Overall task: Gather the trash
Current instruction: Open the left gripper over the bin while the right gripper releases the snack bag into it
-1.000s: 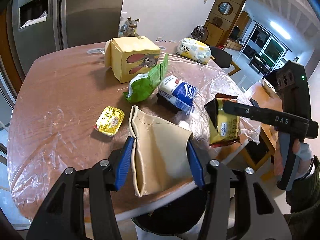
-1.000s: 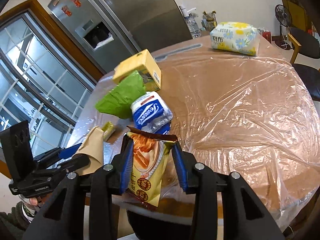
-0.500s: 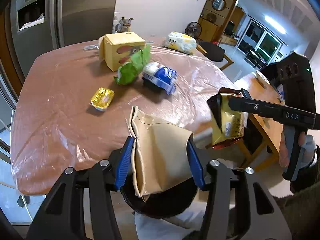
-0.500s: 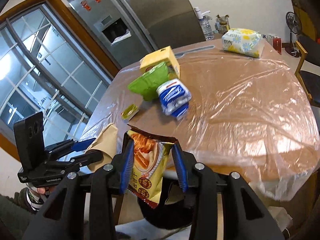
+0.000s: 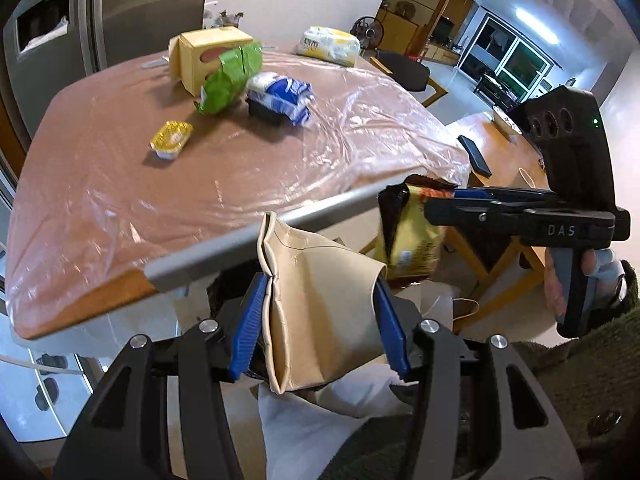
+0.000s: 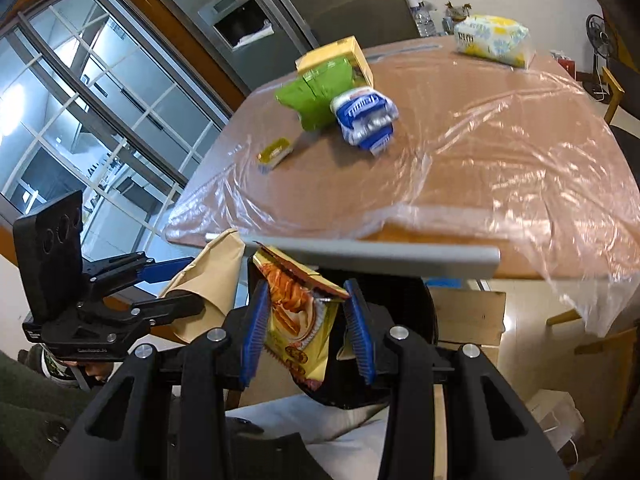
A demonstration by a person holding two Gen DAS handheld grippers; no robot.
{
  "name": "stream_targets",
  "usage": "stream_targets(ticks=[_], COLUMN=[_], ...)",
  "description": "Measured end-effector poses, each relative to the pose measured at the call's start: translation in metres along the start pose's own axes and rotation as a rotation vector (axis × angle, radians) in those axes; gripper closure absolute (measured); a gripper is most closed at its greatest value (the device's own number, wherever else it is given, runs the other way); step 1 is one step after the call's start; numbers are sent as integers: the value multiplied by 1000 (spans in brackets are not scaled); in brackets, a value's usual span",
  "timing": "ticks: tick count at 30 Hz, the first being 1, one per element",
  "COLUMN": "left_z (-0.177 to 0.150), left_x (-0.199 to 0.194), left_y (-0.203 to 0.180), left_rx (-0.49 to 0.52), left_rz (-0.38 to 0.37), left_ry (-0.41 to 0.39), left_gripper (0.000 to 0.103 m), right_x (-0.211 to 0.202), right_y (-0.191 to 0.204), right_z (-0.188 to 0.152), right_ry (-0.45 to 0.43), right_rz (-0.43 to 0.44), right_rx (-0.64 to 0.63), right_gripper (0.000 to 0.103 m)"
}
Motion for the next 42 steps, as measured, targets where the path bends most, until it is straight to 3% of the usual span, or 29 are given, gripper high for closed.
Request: stream_targets(ticks=[12,20,30,34,36,38,42], left_z=[-22,-35,-50,-54,-54,-54,-53], left_x=[44,72,114,126,131,133,128], left_y=[9,12,22,25,27,28,29], left_rx=[-12,13,71,75,65,67,83], left_rz=[19,18,78,91,78,81,102], left_ry=[85,149,214,214,216,221,209], left_gripper=[50,50,50,41,37,25,17], right_x=[59,88,118,125,127,129,122], right_y=[-17,-25,-33,-37,-38,-39,-38], right_z=[-38,-49,-56,-58,-60,-60,-57], right_ry=[132,201,271,288,298,304,288], right_rz=[-19,-51,-116,-131,-142,-148,-163], right_rx=[20,-8,-62,-53,-53,-56,-64], right_gripper=[69,69,69,69,66,52,37])
Point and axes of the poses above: each gripper's, at about its wrist camera, not at the fingertips, and x roughly the way its jaws point, y to its left, z to its top, the point moved 8 cm from there along x, roughly the way its jaws point, and after that the axes turned 7 degrees about -x, right-handed, at the moved point
